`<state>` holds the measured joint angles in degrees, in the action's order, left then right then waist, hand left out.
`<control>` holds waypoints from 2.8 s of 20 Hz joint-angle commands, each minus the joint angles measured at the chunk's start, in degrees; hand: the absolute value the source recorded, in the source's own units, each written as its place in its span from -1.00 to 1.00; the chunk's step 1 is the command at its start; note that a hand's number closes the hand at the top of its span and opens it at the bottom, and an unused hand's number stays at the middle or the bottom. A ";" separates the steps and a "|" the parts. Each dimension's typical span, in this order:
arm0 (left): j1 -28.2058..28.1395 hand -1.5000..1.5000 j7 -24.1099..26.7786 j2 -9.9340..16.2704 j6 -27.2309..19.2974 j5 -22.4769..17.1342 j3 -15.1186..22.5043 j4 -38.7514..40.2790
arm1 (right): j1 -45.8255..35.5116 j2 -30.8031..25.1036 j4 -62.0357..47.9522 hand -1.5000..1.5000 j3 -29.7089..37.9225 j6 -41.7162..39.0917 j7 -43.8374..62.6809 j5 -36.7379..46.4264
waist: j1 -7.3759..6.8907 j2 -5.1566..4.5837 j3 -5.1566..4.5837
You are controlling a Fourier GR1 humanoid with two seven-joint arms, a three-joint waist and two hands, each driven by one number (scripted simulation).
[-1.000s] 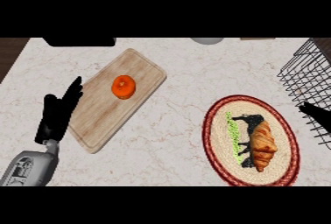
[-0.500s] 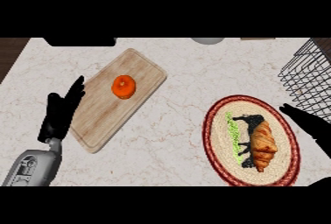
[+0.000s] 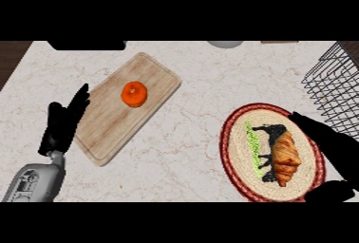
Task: Pick the croissant from the placemat and place it in the basket
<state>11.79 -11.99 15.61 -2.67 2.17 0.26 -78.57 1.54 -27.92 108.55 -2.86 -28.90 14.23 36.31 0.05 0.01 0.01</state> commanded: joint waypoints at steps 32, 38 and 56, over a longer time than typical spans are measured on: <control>-0.56 0.00 -0.01 -3.80 4.27 4.46 -5.54 -1.60 | -6.30 9.45 -20.73 1.00 -2.43 6.25 -12.48 18.58 | -0.12 -0.02 -0.01; -0.62 0.00 -1.58 -3.96 4.37 5.09 -5.32 -3.12 | -3.18 7.99 -19.70 1.00 -4.68 12.49 -16.87 24.35 | -0.06 0.03 0.00; -0.05 0.00 0.77 -3.28 5.64 4.60 -6.82 0.17 | -16.58 25.62 -12.73 1.00 -8.77 3.88 3.44 29.17 | 0.34 0.20 -0.03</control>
<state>12.71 -12.28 11.22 1.92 7.68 -5.41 -78.52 -15.52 -5.92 89.72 -14.32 -22.69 15.71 69.91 0.13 0.15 -0.14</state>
